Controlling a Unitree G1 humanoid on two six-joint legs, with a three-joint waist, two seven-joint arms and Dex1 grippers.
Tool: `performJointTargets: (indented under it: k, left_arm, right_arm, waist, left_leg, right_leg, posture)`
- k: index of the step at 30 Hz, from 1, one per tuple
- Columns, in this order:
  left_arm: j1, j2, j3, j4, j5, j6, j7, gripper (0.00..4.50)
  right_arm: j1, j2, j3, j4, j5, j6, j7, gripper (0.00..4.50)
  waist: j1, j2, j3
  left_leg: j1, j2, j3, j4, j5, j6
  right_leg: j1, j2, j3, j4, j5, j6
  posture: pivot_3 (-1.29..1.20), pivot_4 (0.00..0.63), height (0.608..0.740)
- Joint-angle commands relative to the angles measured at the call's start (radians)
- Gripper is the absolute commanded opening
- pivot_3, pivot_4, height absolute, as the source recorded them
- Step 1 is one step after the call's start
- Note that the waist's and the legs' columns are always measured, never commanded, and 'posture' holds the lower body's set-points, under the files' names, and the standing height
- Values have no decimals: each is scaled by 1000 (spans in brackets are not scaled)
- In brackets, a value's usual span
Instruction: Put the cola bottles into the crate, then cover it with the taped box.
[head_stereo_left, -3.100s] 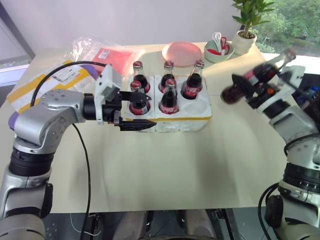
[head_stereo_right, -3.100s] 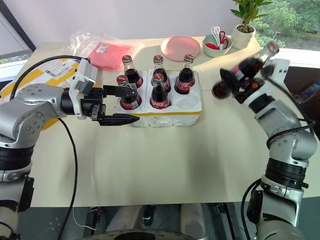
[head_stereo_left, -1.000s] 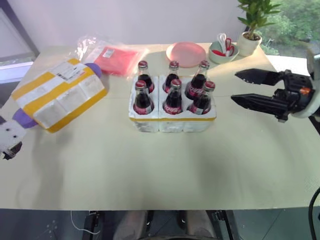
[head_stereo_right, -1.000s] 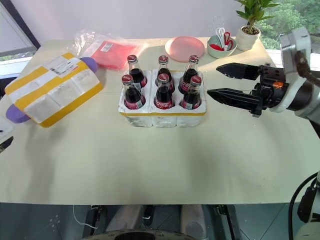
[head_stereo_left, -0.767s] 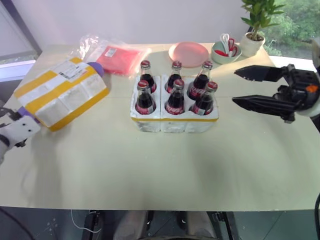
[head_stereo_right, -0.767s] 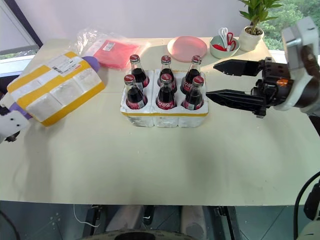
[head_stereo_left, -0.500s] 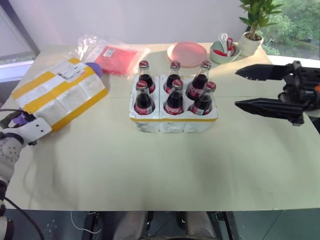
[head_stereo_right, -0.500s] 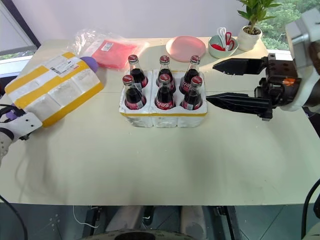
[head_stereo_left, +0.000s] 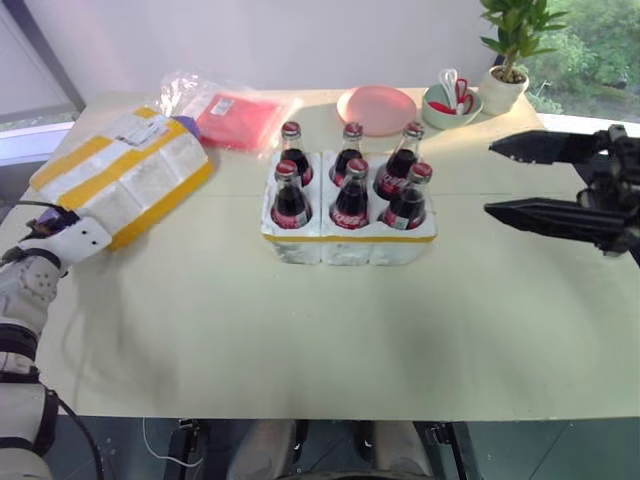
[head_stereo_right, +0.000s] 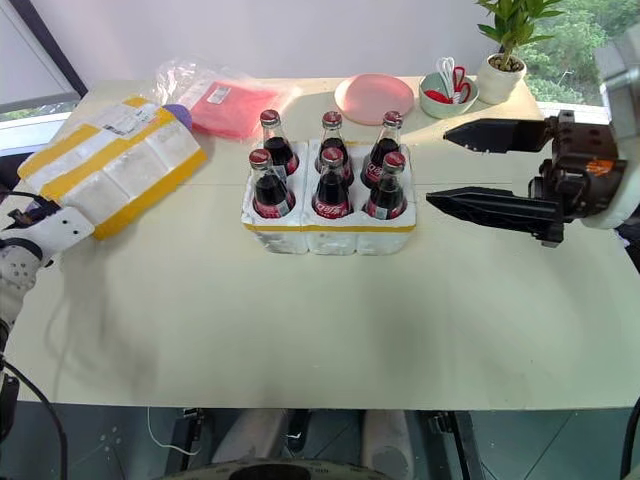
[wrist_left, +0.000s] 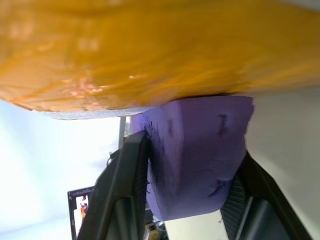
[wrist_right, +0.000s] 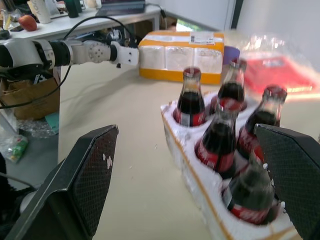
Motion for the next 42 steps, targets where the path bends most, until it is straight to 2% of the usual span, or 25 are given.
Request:
performJointTargets:
  k: [1, 11, 15, 20, 26, 29, 34, 39, 42]
  left_arm:
    - [-24, 31, 0, -8, -1, -7, 3, 1750]
    - [-89, 101, 42, -158, -30, 10, -20, 1750]
    - [-95, 105, 72, -293, -53, 40, -61, 1750]
    - [-133, 105, 102, -448, -75, 92, -116, 381]
    - [-215, 87, 139, -567, -107, 128, -151, 381]
    - [-259, 59, 162, -620, -169, 113, -191, 381]
    - [-343, -31, 195, -702, -419, -45, -402, 381]
    - [-353, -26, 153, -686, -499, -201, -605, 381]
    - [-353, -11, 125, -659, -488, -302, -690, 381]
  right_arm:
    - [8, -8, -43, -37, -25, -49, -21, 4500]
    - [32, 20, -14, -46, -48, -108, -54, 4500]
    - [24, 26, 14, -32, -61, -123, -64, 4500]
    - [13, 28, 31, -14, -61, -129, -66, 4500]
    - [17, 39, 38, -7, -70, -140, -72, 4500]
    - [26, 44, 36, -7, -77, -147, -70, 4500]
    - [32, 57, 43, 4, -107, -164, -68, 4500]
    - [47, 65, 42, 15, -132, -181, -61, 4500]
    - [63, 68, 35, 18, -143, -192, -56, 4500]
  waist:
    - [0, 0, 0]
    - [0, -2, 1]
    - [-1, -2, 1]
    - [-1, -3, 1]
    - [-2, -3, 1]
    - [-2, -3, 1]
    - [1, -3, 1]
    - [-16, -3, 1]
    - [-26, -3, 1]
  left_leg:
    - [0, 0, 0, 0, 0, 0]
    - [-1, 0, 0, 0, 0, 0]
    - [-1, 0, 0, 0, 0, 0]
    - [-1, 0, 0, 0, 0, 0]
    - [-1, 0, 0, 0, 0, 1]
    - [-1, 0, 0, 1, 0, 0]
    - [-1, 0, 0, 3, 0, 1]
    - [0, -1, 1, 3, 0, 1]
    - [0, -1, 1, 3, 1, 1]
  right_leg:
    - [0, 0, 0, 0, 0, 0]
    - [0, 0, 0, -1, 0, 0]
    - [0, 0, 0, -1, 0, 0]
    - [0, 0, 0, 0, 0, 0]
    - [0, 0, 0, -1, 0, 0]
    - [0, 1, 0, 0, 0, 0]
    - [1, 0, 0, 0, 1, 1]
    - [1, 0, 0, 0, 2, 2]
    - [1, 1, 0, 1, 2, 2]
  posture:
    - [0, 150, 740]
    - [0, 150, 740]
    - [0, 150, 740]
    - [0, 150, 740]
    - [0, 150, 740]
    - [0, 150, 740]
    - [0, 150, 740]
    - [0, 150, 740]
    - [0, 150, 740]
